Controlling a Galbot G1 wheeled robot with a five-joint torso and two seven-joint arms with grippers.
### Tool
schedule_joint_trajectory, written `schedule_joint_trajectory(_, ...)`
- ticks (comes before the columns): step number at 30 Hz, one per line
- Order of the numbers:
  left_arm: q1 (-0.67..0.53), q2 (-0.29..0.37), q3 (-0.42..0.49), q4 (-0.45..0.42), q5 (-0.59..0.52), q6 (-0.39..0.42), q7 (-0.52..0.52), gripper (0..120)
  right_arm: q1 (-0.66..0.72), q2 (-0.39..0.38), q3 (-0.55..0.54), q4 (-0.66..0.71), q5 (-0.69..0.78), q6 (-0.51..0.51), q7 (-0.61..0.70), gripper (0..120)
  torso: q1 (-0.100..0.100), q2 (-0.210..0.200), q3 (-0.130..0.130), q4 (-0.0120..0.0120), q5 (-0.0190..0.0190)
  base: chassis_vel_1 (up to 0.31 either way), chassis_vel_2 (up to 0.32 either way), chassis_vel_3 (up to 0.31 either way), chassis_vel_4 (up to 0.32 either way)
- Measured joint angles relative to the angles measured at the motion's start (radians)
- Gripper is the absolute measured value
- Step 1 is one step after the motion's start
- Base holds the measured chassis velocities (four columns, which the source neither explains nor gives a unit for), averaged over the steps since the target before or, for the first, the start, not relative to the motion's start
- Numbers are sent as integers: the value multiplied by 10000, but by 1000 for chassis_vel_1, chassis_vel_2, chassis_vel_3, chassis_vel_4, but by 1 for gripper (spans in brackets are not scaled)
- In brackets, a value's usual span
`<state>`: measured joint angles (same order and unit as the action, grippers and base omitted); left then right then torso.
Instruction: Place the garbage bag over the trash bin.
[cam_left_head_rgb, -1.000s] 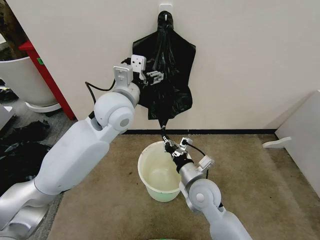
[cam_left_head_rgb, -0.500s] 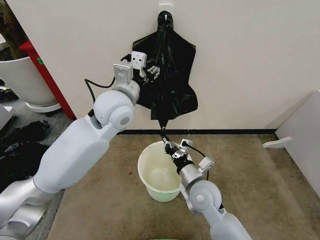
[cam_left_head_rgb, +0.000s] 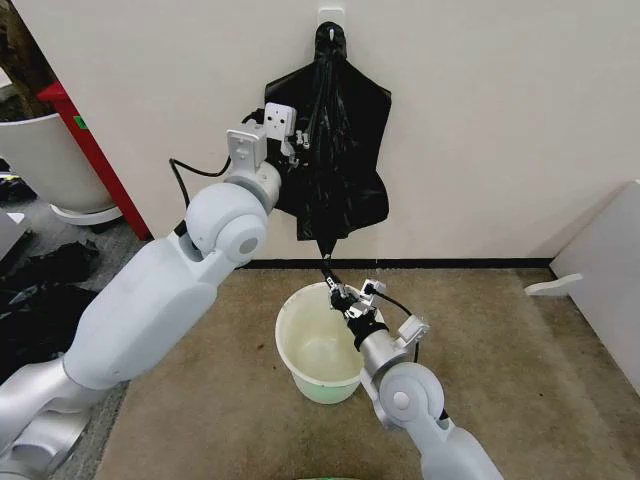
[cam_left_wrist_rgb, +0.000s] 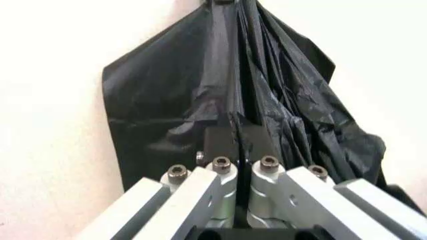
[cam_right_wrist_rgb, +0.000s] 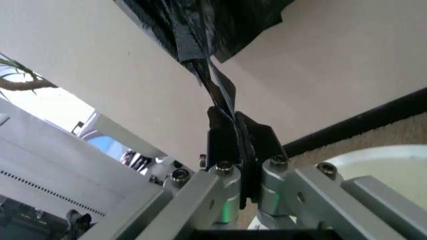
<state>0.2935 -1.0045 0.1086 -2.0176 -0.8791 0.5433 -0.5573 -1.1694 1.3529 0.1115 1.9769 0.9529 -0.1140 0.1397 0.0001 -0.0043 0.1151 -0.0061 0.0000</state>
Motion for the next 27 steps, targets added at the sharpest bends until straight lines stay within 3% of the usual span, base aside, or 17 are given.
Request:
schedule_joint_trajectory(7,340,202,-278,-160,-449,41,375,0,57,-79,76,34,-40,-23,17,0,0,0,0,2,-1,0,0,0,0)
schedule_joint_trajectory(10,396,308,-452,-395,-1513,423,436,0,18,-87,90,19,-199,-28,-54,0,0,0,0,1,0,0,0,0,0)
schedule_joint_trajectory(14,401,366,-477,-467,-1910,695,446,10,-2,-65,76,5,-417,-39,-106,0,0,0,0,2,0,0,0,0,0)
schedule_joint_trajectory(21,182,58,-41,-68,-1182,649,516,39,-215,-83,-18,128,-847,-43,-242,0,0,0,0,0,2,0,0,0,0)
schedule_joint_trajectory(27,109,-91,109,64,-1078,624,465,53,-287,-112,-68,188,-865,-42,-275,0,0,0,0,0,2,0,0,0,0)
